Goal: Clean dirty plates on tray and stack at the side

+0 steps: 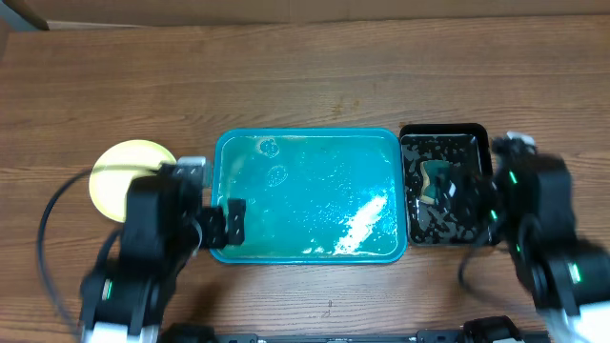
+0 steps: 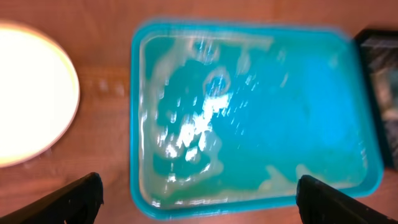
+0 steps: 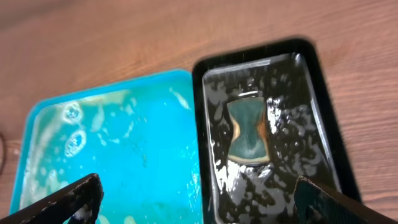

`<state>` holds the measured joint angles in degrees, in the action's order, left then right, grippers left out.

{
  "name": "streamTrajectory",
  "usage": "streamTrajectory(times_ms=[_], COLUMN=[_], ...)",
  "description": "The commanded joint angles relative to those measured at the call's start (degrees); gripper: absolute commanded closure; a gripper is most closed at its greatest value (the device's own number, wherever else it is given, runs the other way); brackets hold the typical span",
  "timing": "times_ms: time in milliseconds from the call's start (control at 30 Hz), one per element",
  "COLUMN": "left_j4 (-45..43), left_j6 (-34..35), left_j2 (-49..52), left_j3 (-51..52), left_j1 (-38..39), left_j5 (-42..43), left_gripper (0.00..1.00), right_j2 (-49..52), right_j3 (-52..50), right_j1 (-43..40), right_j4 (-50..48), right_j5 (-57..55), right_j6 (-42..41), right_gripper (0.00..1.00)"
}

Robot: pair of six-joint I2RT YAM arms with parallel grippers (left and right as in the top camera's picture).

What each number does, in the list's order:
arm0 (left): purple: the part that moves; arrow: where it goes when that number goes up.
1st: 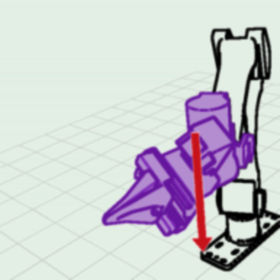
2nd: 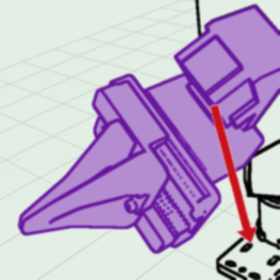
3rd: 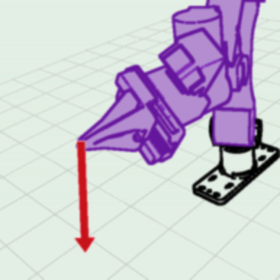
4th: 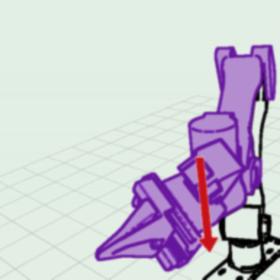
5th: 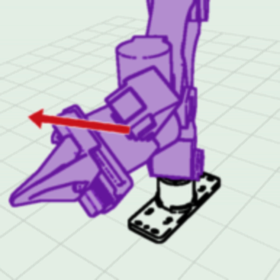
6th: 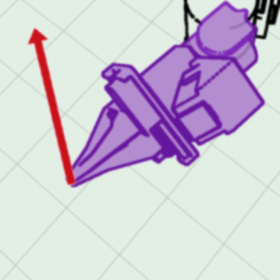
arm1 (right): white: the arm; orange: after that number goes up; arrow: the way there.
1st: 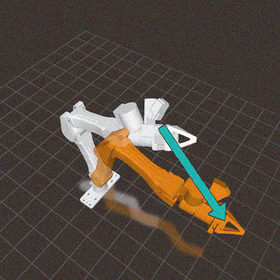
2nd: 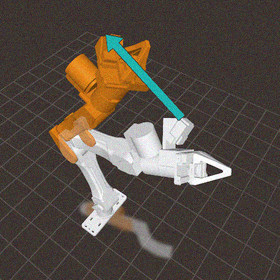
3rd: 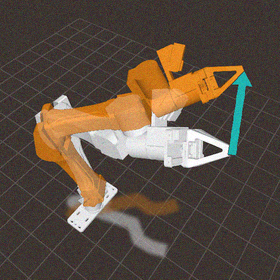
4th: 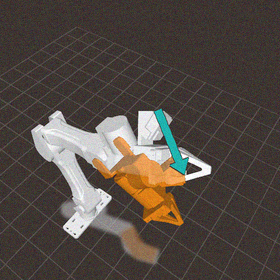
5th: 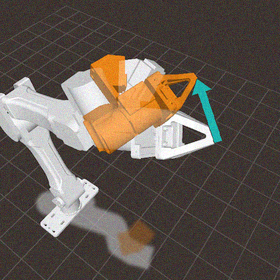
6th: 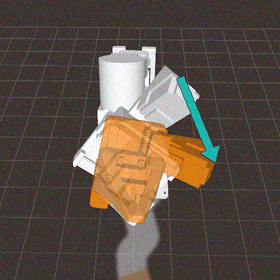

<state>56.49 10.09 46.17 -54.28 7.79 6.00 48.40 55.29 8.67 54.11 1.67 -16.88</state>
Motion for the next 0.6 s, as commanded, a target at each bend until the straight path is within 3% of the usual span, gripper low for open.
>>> streamTrajectory(times_ms=[0,167,567], left_j4=[-1.5,-2.1,1.0], left_j6=[-0.7,-0.7,-0.7], left_j2=[-7.4,-11.9,-11.8], left_j3=[3.0,3.0,3.0], left_j1=[-0.1,-0.1,-0.1], left_j5=[1.0,1.0,1.1], left_gripper=[0.00,0.00,0.00], right_j2=[-7.1,-12.0,-11.5], right_j3=[-2.4,-2.4,-2.4], right_j1=[0.0,0.0,0.0], right_j4=[-0.5,0.9,0.9], right_j5=[-1.6,-1.6,-1.6], right_j6=[1.0,1.0,1.0], right_gripper=[0.00,0.00,0.00])
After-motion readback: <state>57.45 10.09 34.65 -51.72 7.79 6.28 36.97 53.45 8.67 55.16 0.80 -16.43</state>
